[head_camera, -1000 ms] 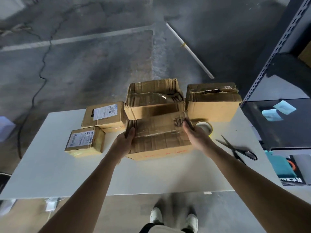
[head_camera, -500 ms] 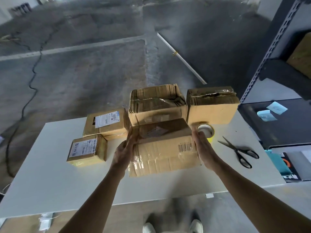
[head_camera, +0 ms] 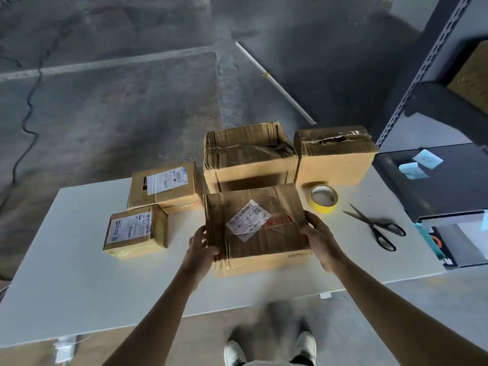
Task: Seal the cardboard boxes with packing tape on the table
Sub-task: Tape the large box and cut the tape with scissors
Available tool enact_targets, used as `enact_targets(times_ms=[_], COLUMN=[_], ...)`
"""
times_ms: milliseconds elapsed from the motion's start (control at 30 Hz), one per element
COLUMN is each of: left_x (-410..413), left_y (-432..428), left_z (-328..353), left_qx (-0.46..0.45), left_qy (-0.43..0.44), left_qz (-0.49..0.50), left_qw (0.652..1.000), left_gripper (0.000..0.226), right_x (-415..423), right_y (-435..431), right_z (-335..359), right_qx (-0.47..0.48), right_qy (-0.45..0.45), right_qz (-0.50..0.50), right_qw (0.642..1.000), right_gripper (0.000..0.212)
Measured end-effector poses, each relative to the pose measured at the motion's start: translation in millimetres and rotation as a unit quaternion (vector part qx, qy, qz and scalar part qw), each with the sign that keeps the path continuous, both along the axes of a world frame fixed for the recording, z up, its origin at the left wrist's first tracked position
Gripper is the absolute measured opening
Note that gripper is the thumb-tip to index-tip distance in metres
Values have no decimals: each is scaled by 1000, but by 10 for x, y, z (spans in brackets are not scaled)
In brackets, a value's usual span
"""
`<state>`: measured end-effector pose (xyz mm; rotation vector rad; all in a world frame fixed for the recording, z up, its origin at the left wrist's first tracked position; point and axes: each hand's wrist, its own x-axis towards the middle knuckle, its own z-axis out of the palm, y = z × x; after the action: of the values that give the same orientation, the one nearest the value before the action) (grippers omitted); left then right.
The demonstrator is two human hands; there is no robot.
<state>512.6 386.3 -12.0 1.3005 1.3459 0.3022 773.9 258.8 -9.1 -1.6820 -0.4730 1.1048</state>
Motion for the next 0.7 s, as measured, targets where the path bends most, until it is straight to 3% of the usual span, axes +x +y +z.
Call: enact_targets(times_ms=[267, 333, 567, 700], left_x=[31, 59, 154, 281], left_y=[14, 49, 308, 314], left_z=[-59, -51, -67, 123], left_qx=[-6, 3, 21, -39], left_qy=[38, 49, 86, 50], left_qz=[-22, -18, -5, -24], left_qw=[999, 999, 996, 998], left_gripper=[58, 56, 88, 59], right_x=[20, 33, 121, 114], right_y=[51, 80, 263, 356], right_z=[-16, 4, 2, 112], right_qx=[-32, -38, -126, -146], right_qy=[-27, -45, -104, -79], right_qz=[13, 26, 59, 70], right_qw=[999, 998, 985, 984], right_gripper=[29, 37, 68, 66])
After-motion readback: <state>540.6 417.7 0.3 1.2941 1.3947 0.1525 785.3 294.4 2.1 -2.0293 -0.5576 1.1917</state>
